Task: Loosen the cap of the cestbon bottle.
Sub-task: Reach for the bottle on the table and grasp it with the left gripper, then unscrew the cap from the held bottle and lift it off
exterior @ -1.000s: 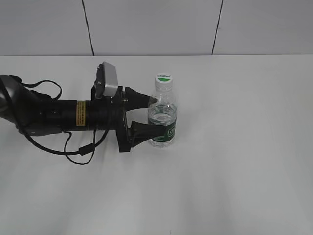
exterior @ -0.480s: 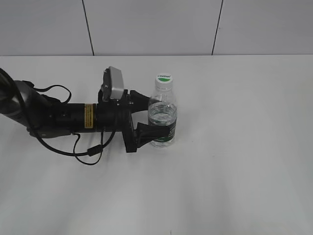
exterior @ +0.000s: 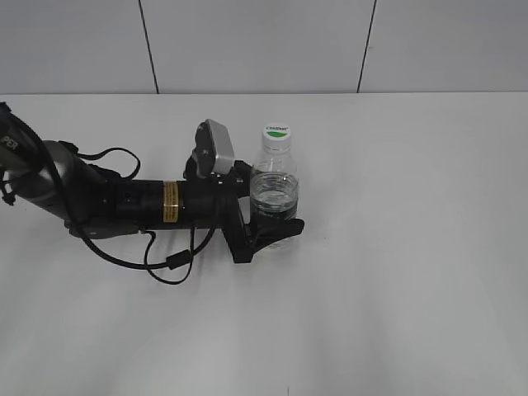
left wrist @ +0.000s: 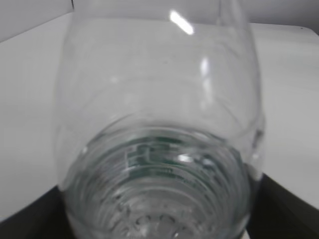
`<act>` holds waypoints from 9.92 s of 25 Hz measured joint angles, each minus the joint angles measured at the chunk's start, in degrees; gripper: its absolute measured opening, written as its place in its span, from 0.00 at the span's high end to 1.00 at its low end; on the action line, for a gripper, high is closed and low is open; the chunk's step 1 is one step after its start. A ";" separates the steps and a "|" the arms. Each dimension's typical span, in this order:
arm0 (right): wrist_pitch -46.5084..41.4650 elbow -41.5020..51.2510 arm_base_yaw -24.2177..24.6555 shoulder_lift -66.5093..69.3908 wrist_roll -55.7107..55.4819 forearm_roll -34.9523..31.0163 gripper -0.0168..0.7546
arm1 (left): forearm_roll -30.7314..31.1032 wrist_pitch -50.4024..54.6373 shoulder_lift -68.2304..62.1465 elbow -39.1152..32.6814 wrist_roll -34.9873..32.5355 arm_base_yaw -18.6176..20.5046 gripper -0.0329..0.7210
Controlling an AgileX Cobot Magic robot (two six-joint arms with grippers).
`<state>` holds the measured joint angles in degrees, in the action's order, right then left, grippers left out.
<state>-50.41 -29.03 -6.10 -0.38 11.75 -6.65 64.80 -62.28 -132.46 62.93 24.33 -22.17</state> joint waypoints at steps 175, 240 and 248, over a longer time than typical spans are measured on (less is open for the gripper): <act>-14.65 -73.60 -26.19 111.70 8.03 -10.61 0.33 | 0.16 -1.09 -0.40 0.36 0.49 -0.15 0.42; -17.98 -73.62 -26.09 117.14 67.45 -8.71 0.59 | 0.93 -1.26 -0.40 0.36 -0.16 -0.11 0.42; -17.72 -73.62 -26.09 117.14 68.98 -8.76 0.49 | 0.76 -1.26 -0.40 0.36 0.09 -0.11 0.42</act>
<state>-68.13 -102.65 -32.19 116.76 80.73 -15.41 65.55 -63.54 -132.87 63.30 24.42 -22.29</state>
